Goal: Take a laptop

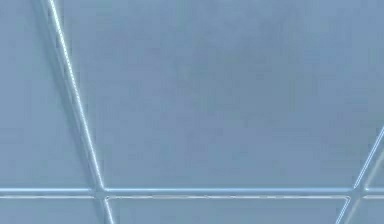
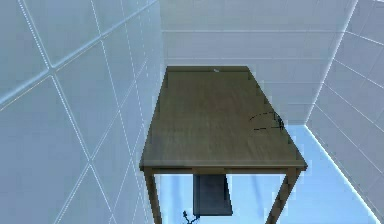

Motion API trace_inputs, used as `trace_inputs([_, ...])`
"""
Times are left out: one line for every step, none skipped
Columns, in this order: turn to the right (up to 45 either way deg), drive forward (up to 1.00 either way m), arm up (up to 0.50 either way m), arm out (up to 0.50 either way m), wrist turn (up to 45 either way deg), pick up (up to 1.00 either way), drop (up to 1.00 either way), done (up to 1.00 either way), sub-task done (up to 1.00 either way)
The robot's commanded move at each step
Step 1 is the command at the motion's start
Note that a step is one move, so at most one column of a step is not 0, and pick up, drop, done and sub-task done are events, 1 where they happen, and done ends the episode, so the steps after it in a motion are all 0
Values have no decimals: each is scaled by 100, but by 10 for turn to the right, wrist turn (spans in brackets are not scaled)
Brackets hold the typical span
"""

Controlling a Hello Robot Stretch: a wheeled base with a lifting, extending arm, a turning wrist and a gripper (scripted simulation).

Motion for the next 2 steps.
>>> trace_inputs([0,0,10,0,0,0,0,0,0])
trace_inputs([0,0,0,0,0,0,0,100,0])
